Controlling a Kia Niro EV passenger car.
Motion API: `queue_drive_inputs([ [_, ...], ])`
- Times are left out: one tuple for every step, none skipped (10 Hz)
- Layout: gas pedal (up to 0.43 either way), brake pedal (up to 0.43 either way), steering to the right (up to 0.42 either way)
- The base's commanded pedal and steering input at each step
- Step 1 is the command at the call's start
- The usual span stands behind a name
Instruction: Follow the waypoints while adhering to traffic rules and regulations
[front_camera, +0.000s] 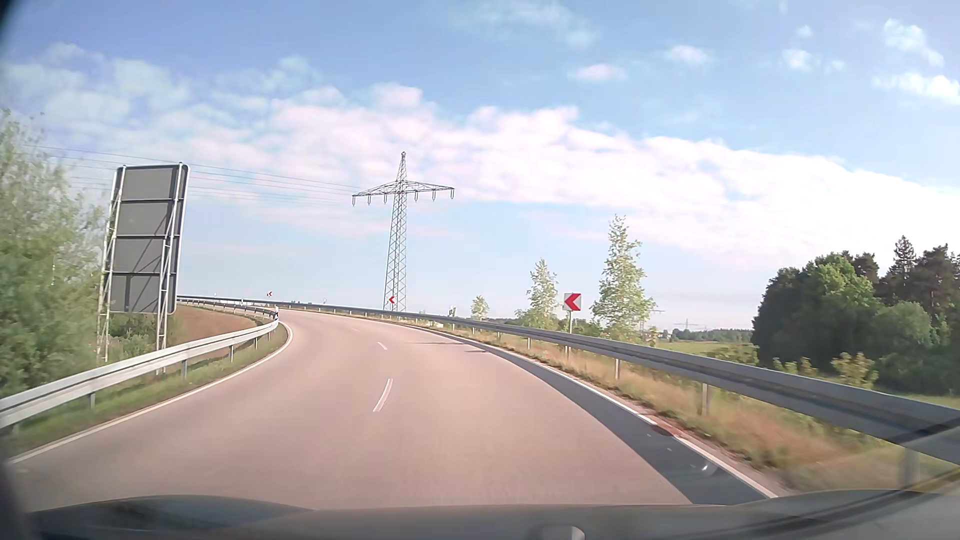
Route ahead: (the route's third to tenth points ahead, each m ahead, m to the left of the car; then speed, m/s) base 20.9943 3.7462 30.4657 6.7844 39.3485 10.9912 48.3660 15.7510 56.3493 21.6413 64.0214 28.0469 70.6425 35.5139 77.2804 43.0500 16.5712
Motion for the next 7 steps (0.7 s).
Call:
queue_drive_inputs([
  [0.157,0.0,-0.068],
  [0.157,0.0,-0.068],
  [0.157,0.0,-0.068],
  [0.157,0.0,-0.068],
  [0.157,0.0,-0.068],
  [0.157,0.0,-0.067],
  [0.157,0.0,-0.066],
])
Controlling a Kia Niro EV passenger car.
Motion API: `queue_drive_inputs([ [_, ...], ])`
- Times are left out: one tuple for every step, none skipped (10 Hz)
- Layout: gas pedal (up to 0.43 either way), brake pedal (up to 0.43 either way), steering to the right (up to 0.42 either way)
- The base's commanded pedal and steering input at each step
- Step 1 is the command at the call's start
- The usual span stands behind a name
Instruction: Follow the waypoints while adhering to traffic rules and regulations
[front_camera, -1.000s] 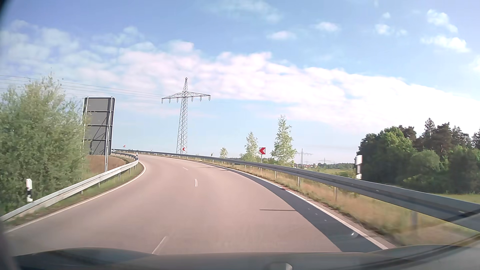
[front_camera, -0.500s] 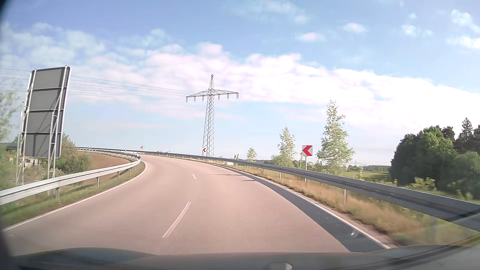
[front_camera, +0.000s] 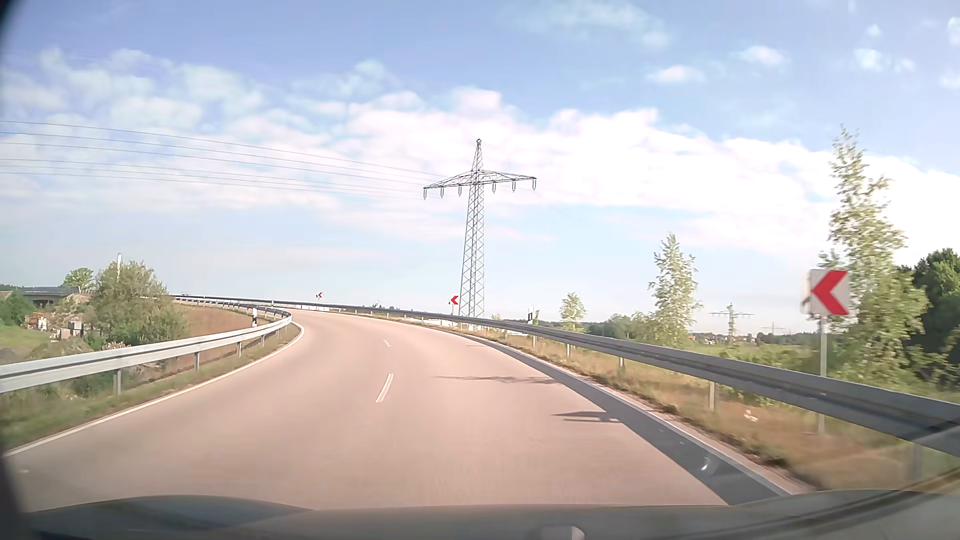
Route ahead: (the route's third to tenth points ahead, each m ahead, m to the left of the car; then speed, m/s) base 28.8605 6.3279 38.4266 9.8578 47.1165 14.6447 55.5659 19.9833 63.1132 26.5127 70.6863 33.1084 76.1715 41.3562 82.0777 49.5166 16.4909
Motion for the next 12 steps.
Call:
queue_drive_inputs([
  [0.157,0.0,-0.064],
  [0.157,0.0,-0.064],
  [0.157,0.0,-0.064],
  [0.157,0.0,-0.064],
  [0.157,0.0,-0.064],
  [0.157,0.0,-0.064],
  [0.157,0.0,-0.064],
  [0.157,0.0,-0.063],
  [0.157,0.0,-0.061],
  [0.157,0.0,-0.06],
  [0.157,0.0,-0.06],
  [0.157,0.0,-0.06],
])
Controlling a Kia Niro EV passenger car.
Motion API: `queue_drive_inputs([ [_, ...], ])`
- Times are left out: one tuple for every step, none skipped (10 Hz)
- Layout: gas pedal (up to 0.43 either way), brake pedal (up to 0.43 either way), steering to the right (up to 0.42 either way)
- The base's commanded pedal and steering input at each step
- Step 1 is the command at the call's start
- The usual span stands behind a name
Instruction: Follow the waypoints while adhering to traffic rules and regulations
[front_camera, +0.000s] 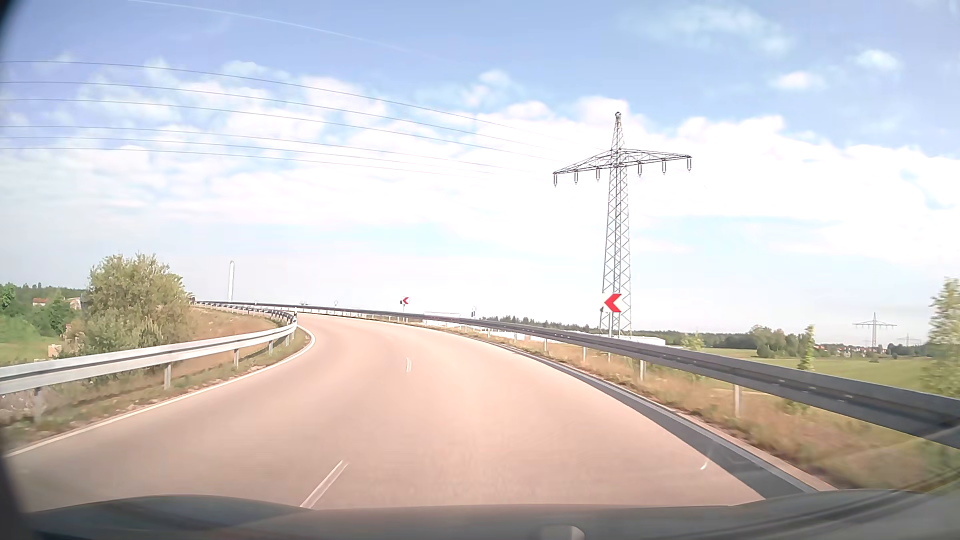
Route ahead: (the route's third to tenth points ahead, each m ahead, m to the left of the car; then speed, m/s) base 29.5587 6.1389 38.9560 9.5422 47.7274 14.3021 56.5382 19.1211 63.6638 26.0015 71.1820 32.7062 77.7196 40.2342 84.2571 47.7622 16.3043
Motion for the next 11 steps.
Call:
queue_drive_inputs([
  [0.157,0.0,-0.06],
  [0.157,0.0,-0.06],
  [0.157,0.0,-0.059],
  [0.157,0.0,-0.058],
  [0.157,0.0,-0.057],
  [0.157,0.0,-0.056],
  [0.157,0.0,-0.056],
  [0.157,0.0,-0.056],
  [0.157,0.0,-0.056],
  [0.157,0.0,-0.056],
  [0.157,0.0,-0.056],
])
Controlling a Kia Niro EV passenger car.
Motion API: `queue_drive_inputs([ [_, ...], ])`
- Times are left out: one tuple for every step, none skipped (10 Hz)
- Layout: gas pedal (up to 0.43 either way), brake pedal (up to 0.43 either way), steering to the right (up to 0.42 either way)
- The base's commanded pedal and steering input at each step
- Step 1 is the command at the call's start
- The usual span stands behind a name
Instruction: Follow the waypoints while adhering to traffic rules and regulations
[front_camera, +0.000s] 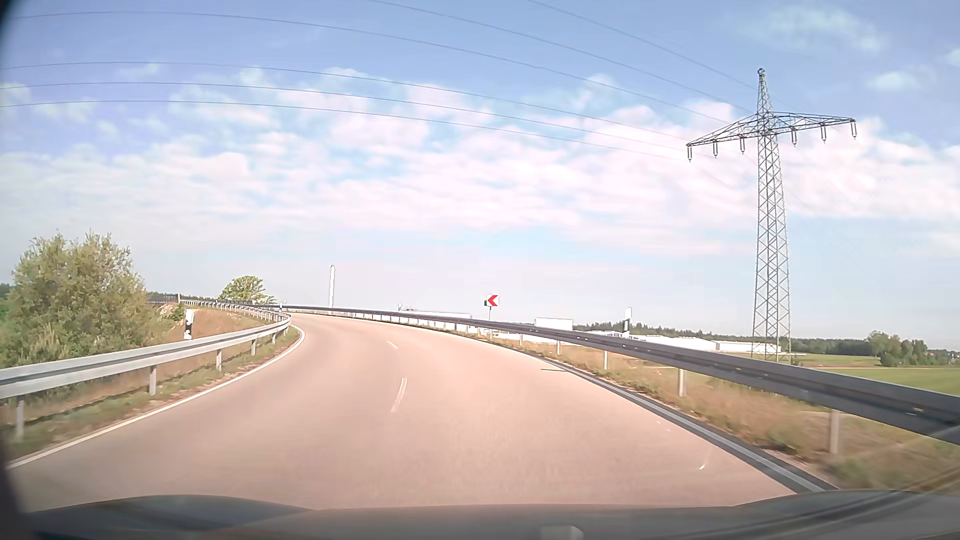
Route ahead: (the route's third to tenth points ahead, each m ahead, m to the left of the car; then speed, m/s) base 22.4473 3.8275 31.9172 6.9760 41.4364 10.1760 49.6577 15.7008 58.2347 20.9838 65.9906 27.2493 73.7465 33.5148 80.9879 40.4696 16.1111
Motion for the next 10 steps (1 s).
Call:
queue_drive_inputs([
  [0.157,0.0,-0.056],
  [0.157,0.0,-0.056],
  [0.157,0.0,-0.056],
  [0.157,0.0,-0.056],
  [0.157,0.0,-0.058],
  [0.157,0.0,-0.059],
  [0.157,0.0,-0.061],
  [0.157,0.0,-0.062],
  [0.157,0.0,-0.065],
  [0.157,0.0,-0.066],
])
